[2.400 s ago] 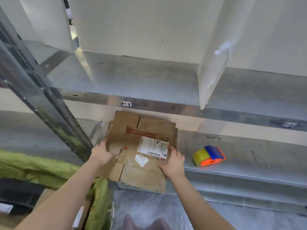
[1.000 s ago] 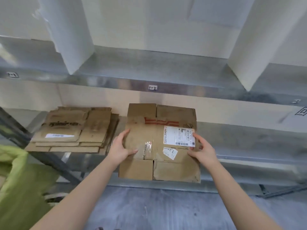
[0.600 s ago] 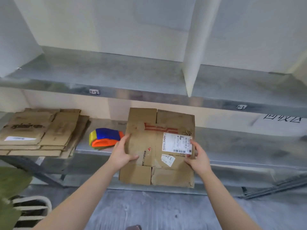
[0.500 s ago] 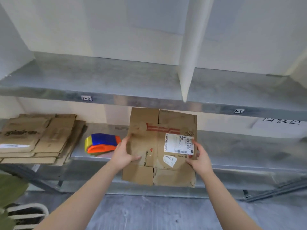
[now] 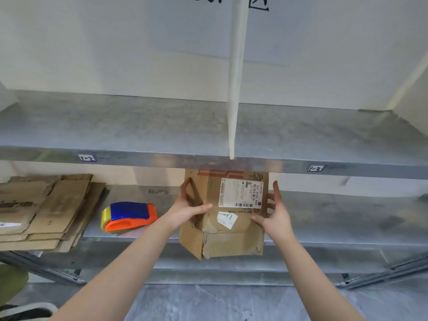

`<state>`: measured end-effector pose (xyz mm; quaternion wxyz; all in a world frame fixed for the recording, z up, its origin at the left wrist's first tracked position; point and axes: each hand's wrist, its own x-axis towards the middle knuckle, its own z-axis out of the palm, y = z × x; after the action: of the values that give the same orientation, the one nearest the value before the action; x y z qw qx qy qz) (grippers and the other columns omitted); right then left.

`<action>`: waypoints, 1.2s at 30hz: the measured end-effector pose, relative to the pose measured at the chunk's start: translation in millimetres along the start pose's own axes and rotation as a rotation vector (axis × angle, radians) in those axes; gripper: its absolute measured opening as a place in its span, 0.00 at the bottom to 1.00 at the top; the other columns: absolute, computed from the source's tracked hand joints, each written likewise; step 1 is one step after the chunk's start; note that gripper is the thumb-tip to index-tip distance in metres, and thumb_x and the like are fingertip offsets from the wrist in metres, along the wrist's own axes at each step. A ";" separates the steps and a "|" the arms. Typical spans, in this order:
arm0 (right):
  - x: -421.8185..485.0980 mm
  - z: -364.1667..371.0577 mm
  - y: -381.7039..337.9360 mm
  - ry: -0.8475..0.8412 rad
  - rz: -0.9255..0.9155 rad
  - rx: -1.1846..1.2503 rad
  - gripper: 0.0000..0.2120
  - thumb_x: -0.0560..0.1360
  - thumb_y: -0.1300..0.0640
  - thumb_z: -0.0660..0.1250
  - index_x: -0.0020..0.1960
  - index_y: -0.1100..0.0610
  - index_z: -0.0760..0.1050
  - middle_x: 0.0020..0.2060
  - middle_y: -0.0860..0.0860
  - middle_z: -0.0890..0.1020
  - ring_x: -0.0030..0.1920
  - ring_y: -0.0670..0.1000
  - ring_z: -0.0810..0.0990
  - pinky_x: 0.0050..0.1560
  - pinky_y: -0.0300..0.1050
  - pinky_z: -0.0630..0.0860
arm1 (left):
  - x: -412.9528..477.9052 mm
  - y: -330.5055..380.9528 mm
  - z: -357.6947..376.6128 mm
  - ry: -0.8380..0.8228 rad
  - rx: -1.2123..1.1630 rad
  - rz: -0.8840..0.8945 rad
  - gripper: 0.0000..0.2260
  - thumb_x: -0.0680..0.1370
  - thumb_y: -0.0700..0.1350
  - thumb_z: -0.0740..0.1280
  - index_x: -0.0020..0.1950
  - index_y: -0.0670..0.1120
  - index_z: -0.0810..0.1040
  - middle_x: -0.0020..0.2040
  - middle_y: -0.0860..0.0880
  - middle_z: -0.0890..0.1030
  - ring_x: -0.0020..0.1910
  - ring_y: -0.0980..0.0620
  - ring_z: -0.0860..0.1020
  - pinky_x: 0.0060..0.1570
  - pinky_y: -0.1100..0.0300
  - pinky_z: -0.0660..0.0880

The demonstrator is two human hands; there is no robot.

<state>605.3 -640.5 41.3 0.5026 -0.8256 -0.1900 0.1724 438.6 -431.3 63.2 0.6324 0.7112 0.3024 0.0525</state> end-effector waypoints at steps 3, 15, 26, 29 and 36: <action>-3.0 -10.3 1.8 0.011 -0.030 0.048 0.50 0.66 0.68 0.77 0.78 0.46 0.54 0.62 0.49 0.73 0.59 0.49 0.76 0.60 0.49 0.76 | -8.6 2.3 9.8 0.029 0.001 0.086 0.49 0.67 0.47 0.78 0.76 0.57 0.47 0.67 0.60 0.63 0.65 0.59 0.65 0.64 0.64 0.63; -33.6 -20.3 -15.2 -0.085 -0.222 0.047 0.40 0.70 0.48 0.75 0.75 0.42 0.56 0.61 0.37 0.72 0.60 0.41 0.74 0.59 0.39 0.72 | -49.7 9.8 23.1 0.254 0.146 0.281 0.43 0.68 0.53 0.78 0.71 0.64 0.52 0.70 0.60 0.64 0.68 0.62 0.64 0.66 0.61 0.67; -66.6 -25.6 -5.9 -0.104 -0.257 0.193 0.32 0.68 0.42 0.73 0.68 0.35 0.62 0.68 0.40 0.70 0.69 0.42 0.69 0.60 0.40 0.77 | -70.6 -1.0 34.0 0.256 0.241 0.354 0.34 0.73 0.61 0.69 0.68 0.75 0.49 0.74 0.60 0.61 0.72 0.61 0.62 0.69 0.57 0.66; -68.1 -23.7 -17.9 -0.078 -0.280 0.239 0.31 0.70 0.43 0.71 0.66 0.30 0.59 0.68 0.38 0.69 0.70 0.44 0.69 0.65 0.42 0.74 | -72.3 2.5 40.1 0.260 0.113 0.311 0.31 0.73 0.60 0.69 0.64 0.77 0.50 0.64 0.67 0.68 0.63 0.69 0.69 0.64 0.60 0.72; -73.4 -24.8 -24.0 -0.084 -0.310 0.227 0.30 0.71 0.44 0.69 0.66 0.26 0.61 0.69 0.44 0.72 0.68 0.44 0.71 0.61 0.38 0.75 | -79.4 10.4 37.4 0.399 0.334 0.503 0.37 0.76 0.48 0.69 0.71 0.73 0.49 0.74 0.70 0.50 0.73 0.69 0.52 0.64 0.73 0.59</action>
<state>550.0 -685.0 80.5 0.6045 -0.7166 -0.3151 0.1477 395.0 -503.4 90.1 0.4032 0.8327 0.2397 0.2942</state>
